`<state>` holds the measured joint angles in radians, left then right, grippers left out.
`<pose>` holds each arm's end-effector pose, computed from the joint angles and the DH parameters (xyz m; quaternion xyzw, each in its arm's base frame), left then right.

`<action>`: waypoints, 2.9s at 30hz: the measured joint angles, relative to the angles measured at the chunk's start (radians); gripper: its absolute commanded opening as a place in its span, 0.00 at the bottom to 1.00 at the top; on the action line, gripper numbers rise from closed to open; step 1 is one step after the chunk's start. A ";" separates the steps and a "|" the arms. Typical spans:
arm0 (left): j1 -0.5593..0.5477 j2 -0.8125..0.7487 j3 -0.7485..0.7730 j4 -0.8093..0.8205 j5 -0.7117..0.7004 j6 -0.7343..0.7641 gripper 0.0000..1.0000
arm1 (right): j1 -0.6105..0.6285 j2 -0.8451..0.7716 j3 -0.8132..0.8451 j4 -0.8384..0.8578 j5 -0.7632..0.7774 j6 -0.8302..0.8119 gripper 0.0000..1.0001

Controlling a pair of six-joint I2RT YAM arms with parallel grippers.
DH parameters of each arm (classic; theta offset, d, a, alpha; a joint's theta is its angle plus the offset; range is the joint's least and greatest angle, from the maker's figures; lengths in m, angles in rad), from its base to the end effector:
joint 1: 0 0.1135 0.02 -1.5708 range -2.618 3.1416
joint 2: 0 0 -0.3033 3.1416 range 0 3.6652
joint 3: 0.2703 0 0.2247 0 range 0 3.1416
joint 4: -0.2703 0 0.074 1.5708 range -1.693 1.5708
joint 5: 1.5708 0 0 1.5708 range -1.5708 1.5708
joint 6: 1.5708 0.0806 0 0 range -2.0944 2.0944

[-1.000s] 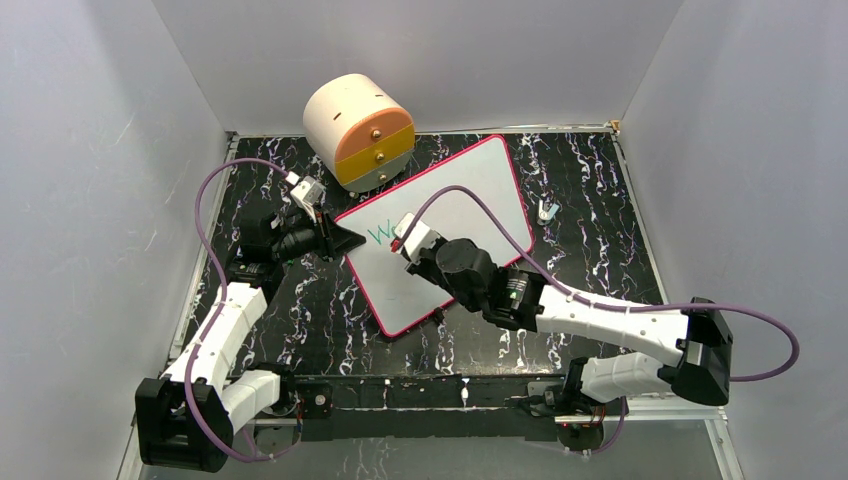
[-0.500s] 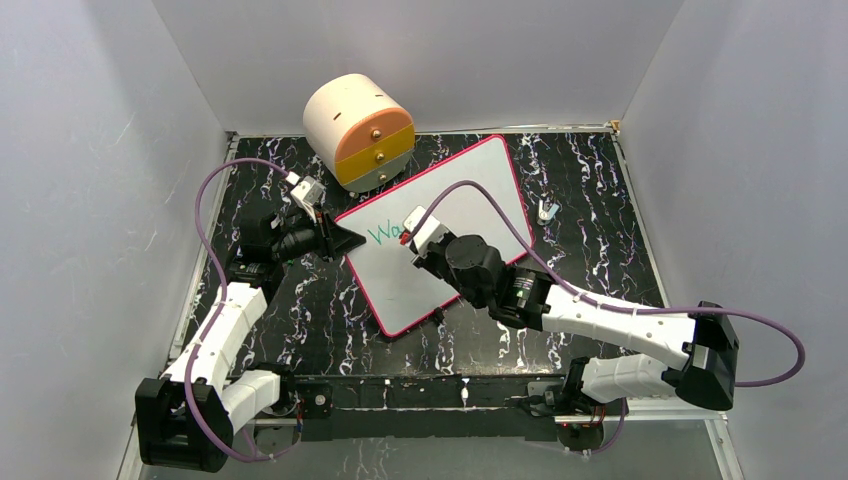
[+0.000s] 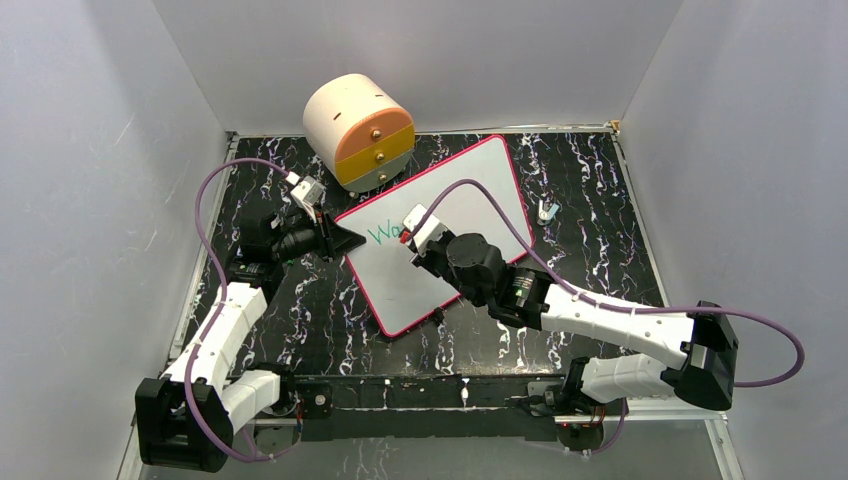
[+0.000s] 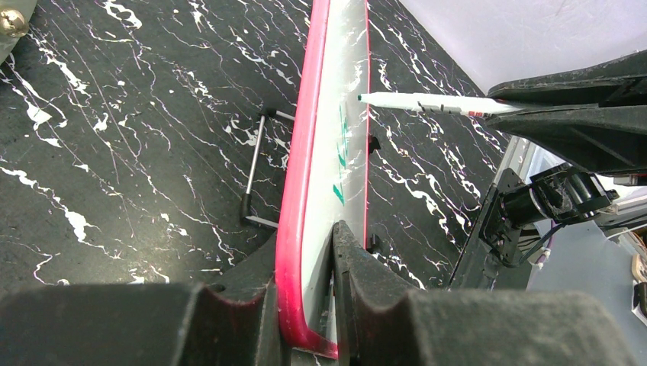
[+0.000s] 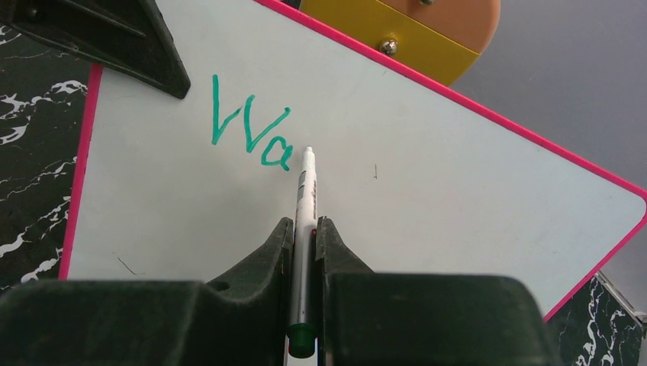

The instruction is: Write a sentence on the whiteboard

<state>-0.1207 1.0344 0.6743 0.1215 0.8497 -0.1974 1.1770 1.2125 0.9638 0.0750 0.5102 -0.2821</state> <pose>0.2036 -0.0857 0.3240 0.2271 0.7256 -0.4092 0.5046 0.1440 0.2439 0.3774 -0.3729 0.6606 0.0950 0.6446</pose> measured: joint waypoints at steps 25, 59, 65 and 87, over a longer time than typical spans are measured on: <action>0.000 0.003 0.000 0.001 0.000 0.000 0.00 | -0.005 0.029 0.000 0.012 -0.012 0.016 0.00; 0.000 0.005 0.001 0.000 -0.001 -0.001 0.00 | -0.005 0.013 -0.011 -0.056 -0.014 0.062 0.00; 0.001 0.006 0.002 -0.002 -0.002 -0.002 0.00 | -0.005 0.011 -0.026 -0.018 -0.008 0.055 0.00; -0.001 0.004 0.002 -0.001 0.002 0.001 0.00 | -0.012 0.011 -0.026 0.033 0.014 0.039 0.00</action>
<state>-0.1215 1.0382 0.6765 0.1204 0.8516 -0.1963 1.1652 1.2240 0.9375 0.1081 0.5240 -0.2428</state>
